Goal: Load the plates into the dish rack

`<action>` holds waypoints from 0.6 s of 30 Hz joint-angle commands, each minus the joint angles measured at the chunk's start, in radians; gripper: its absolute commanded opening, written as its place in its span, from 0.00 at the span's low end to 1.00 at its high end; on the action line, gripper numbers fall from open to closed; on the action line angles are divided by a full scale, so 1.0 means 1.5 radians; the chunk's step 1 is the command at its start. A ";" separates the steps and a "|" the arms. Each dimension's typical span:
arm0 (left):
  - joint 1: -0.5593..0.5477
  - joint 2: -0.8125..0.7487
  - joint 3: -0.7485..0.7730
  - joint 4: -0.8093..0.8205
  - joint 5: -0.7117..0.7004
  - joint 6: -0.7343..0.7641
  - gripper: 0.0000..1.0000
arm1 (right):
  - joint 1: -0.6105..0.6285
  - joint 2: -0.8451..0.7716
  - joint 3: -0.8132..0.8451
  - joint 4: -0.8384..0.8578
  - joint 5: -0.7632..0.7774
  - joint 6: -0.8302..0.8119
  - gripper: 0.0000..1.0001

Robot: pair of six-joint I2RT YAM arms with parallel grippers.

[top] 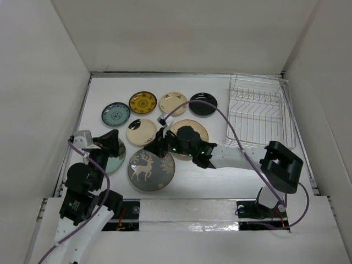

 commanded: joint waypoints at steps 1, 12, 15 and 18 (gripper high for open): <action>0.002 -0.055 -0.001 0.015 -0.105 -0.011 0.03 | 0.039 0.080 0.090 -0.081 -0.031 -0.030 0.00; 0.002 -0.069 0.007 -0.006 -0.136 -0.022 0.05 | 0.075 0.302 0.347 -0.226 0.089 0.023 0.55; 0.002 -0.066 0.004 0.003 -0.125 -0.020 0.16 | 0.069 0.360 0.411 -0.253 0.104 0.047 0.63; 0.002 -0.060 0.002 0.010 -0.113 -0.019 0.21 | 0.056 0.401 0.472 -0.277 0.135 0.073 0.63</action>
